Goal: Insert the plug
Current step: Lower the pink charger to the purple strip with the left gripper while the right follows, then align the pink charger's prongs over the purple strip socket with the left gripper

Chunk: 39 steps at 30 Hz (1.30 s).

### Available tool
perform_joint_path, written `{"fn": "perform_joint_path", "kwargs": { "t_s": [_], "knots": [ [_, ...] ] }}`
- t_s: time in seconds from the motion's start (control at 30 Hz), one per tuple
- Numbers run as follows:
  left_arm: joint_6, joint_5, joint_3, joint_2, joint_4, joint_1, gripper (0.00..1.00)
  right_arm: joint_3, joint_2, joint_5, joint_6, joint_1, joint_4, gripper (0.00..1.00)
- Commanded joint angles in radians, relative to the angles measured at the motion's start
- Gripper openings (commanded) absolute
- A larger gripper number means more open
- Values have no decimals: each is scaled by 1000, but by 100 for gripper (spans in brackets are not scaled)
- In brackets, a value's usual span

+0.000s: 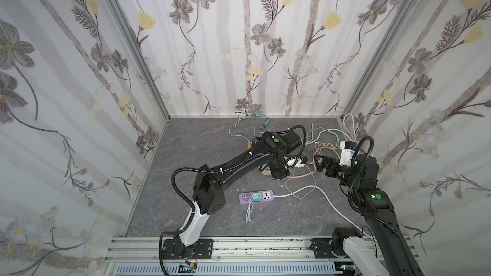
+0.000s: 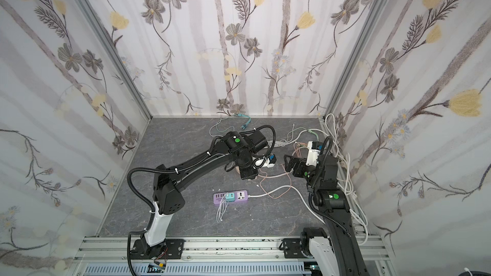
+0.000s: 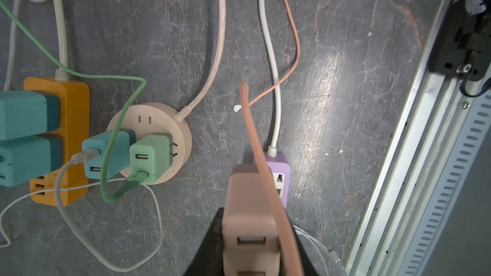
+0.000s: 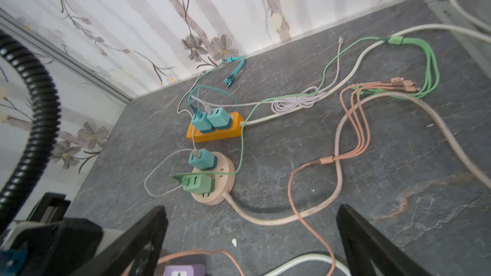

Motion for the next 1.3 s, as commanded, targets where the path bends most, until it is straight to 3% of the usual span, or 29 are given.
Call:
{"fn": "perform_joint_path", "kwargs": {
  "t_s": [0.0, 0.23, 0.4, 0.6, 0.9, 1.07, 1.27],
  "knots": [
    [-1, 6, -40, -40, 40, 3, 0, -42, -13, 63, 120, 67, -19, 99],
    [-50, 2, -131, -75, 67, 1, 0, -133, -2, 75, 291, 119, 68, 99],
    [-83, -45, -215, -86, 78, 1, 0, -177, 28, 54, 292, 141, 182, 99],
    [-88, -69, -316, -122, 98, -1, 0, -149, 105, 47, 282, 155, 197, 99],
    [-113, 24, -406, -167, 154, -22, 0, -131, 143, 58, 309, 166, 180, 99],
    [-118, 16, -444, -160, 188, -33, 0, -127, 127, 3, 247, 170, 200, 99],
    [-123, 33, -474, -163, 236, -34, 0, -118, 120, 18, 218, 177, 167, 99]
  ]
}}
